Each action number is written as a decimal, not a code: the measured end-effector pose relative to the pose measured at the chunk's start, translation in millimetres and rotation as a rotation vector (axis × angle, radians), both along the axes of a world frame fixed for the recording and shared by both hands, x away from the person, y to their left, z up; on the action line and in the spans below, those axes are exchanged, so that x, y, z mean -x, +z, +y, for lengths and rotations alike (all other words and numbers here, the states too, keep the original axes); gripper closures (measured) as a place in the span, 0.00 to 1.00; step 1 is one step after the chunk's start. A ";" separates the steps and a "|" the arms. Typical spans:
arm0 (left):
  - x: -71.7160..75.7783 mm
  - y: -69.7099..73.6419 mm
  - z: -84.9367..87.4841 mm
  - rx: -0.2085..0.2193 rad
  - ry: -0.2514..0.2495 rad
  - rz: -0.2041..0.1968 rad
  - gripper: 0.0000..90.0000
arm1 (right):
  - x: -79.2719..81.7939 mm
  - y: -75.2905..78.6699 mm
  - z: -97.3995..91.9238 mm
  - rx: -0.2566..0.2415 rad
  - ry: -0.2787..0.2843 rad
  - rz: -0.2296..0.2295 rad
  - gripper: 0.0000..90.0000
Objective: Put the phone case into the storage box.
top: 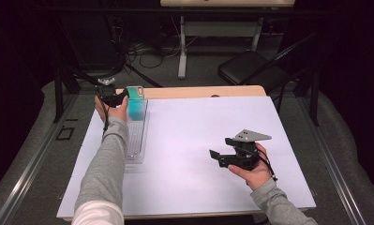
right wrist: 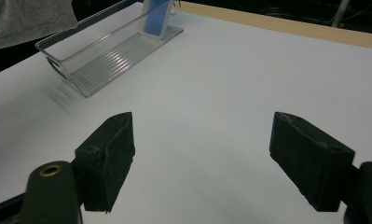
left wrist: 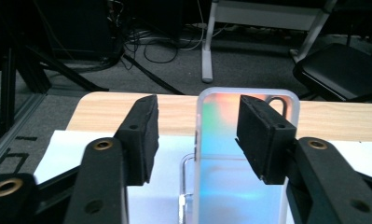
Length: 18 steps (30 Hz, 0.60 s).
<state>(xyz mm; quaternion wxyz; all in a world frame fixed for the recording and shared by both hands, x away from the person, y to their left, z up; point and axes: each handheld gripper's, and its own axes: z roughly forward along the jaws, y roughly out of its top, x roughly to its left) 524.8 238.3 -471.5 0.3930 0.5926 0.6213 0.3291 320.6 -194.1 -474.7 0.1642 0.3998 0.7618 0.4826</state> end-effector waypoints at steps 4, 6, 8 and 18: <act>2.9 1.1 6.7 0.005 0.003 0.021 0.42 | 0.5 -0.2 0.4 0.000 0.004 -0.002 0.23; 4.8 2.1 8.4 -0.005 -0.018 0.012 0.35 | 0.3 -0.5 0.8 -0.005 0.004 -0.005 0.23; 8.8 4.0 10.0 0.000 -0.034 0.004 0.33 | 0.3 -0.3 1.1 -0.006 0.008 -0.010 0.22; 34.6 16.5 16.2 0.089 -0.093 -0.039 0.36 | 2.1 0.8 1.8 -0.006 0.014 -0.020 0.22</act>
